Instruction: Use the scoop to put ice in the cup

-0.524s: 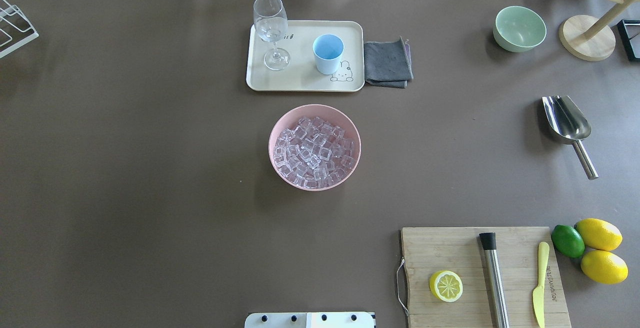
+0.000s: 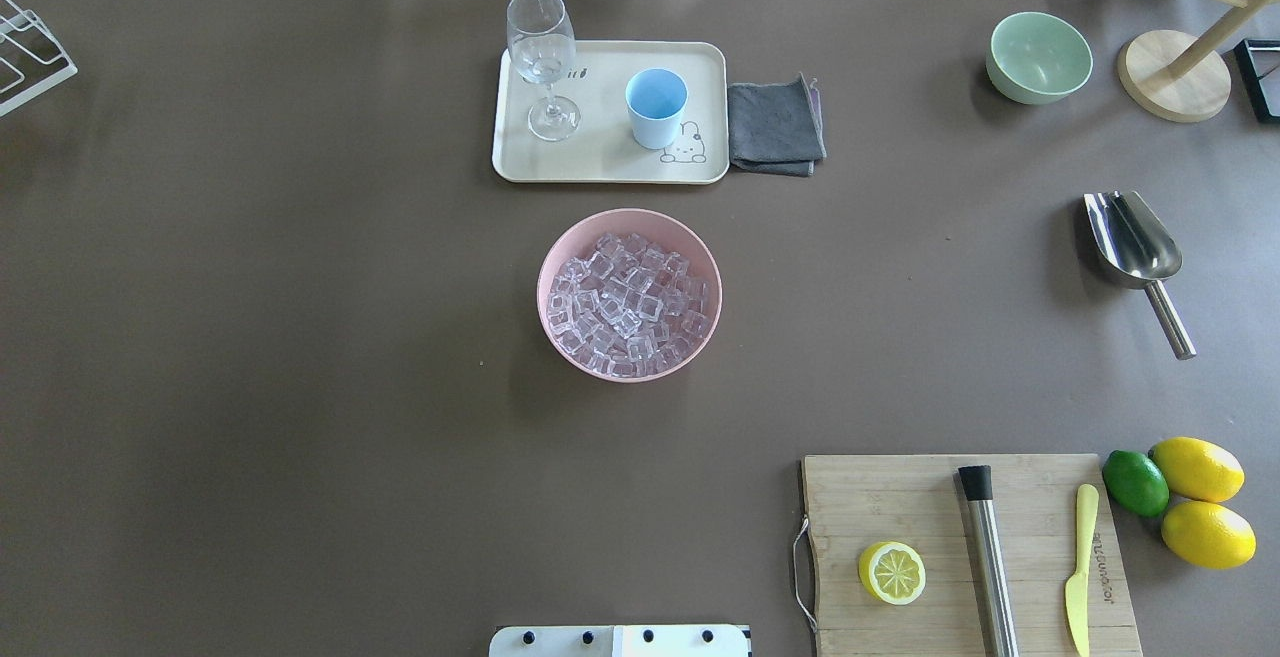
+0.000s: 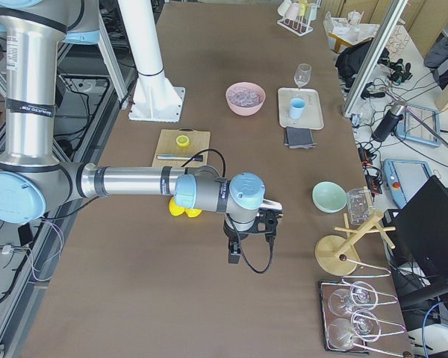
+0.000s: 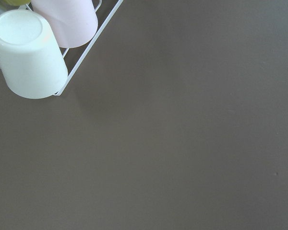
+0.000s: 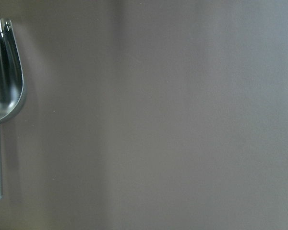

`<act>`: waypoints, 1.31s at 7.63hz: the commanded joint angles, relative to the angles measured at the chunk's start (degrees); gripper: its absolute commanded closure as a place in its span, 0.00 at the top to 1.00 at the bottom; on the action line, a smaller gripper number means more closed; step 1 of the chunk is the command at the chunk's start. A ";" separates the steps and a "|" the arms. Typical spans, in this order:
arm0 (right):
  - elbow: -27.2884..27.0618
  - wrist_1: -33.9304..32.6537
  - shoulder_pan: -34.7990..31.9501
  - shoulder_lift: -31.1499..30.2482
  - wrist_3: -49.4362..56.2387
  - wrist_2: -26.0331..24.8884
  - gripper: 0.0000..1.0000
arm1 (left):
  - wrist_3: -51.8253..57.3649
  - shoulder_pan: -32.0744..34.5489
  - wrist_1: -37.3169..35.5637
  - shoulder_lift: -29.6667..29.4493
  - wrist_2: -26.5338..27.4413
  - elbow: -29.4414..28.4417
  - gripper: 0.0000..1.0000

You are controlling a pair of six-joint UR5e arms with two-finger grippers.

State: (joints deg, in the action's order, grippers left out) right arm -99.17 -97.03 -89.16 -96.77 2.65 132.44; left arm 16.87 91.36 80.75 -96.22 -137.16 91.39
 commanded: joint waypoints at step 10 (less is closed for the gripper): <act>-4.09 6.73 3.70 -0.95 -12.79 4.32 1.00 | -0.17 -31.83 23.82 -3.25 -0.22 10.39 0.99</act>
State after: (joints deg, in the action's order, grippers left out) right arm -101.64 -95.36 -88.71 -96.98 -2.60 136.75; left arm 16.85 64.84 98.38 -98.04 -137.37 102.03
